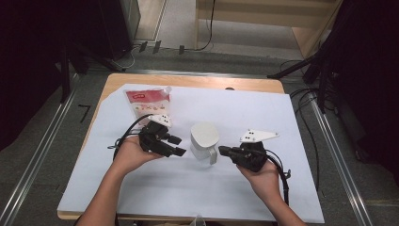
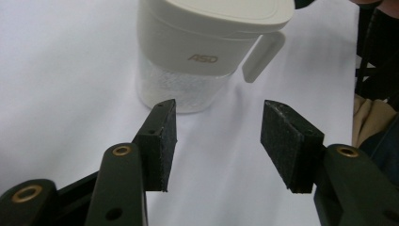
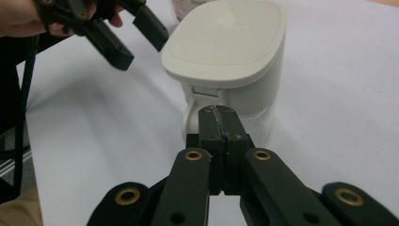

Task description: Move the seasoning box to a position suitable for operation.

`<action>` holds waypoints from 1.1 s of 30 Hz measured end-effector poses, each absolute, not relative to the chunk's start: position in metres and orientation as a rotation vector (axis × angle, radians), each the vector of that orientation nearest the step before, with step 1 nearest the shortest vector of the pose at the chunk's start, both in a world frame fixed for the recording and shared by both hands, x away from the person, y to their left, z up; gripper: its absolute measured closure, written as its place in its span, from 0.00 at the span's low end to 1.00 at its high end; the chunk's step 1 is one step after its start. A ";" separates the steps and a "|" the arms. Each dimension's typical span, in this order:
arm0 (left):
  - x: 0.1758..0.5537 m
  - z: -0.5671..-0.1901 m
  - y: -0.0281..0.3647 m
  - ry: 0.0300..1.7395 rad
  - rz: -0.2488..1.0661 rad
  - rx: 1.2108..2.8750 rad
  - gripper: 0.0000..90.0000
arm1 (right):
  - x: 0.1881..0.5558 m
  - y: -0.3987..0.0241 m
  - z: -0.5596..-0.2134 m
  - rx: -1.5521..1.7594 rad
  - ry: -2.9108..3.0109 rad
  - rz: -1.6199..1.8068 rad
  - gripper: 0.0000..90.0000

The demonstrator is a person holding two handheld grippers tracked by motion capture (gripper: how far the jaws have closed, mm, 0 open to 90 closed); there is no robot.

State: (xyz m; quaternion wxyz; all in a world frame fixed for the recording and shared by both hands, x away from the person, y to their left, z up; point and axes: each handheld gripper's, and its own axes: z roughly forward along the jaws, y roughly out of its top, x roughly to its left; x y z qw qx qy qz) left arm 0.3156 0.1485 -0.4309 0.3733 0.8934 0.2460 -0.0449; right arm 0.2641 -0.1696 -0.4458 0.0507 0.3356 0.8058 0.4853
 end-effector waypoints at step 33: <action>0.326 -0.424 0.160 0.664 -0.012 2.298 0.35 | 0.245 -0.128 -0.476 0.939 2.550 1.416 1.00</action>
